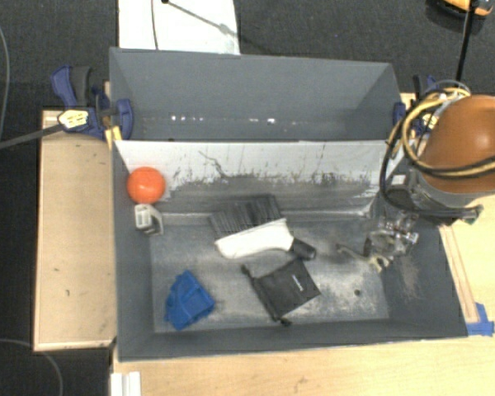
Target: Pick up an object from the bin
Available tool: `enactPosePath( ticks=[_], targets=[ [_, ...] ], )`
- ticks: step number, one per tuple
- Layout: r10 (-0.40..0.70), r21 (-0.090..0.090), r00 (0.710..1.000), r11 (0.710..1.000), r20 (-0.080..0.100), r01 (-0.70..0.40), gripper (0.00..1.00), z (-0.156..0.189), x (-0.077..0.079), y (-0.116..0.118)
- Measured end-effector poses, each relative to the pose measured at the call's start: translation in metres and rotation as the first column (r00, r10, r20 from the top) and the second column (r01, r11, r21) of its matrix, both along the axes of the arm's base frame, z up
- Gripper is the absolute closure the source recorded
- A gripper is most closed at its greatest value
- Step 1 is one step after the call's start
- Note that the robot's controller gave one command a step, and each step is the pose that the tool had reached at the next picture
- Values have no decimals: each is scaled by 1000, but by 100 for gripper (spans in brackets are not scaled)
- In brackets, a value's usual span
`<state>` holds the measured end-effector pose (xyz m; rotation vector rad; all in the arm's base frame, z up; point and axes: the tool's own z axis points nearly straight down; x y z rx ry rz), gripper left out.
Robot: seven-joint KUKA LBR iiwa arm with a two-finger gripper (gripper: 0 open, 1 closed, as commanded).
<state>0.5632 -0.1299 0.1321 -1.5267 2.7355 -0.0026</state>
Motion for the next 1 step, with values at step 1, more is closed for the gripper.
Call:
enactPosePath(
  ticks=[1],
  targets=[
    [-1, 1, 1000, 1000, -1, 1, 100, 8, -1, 1]
  ],
)
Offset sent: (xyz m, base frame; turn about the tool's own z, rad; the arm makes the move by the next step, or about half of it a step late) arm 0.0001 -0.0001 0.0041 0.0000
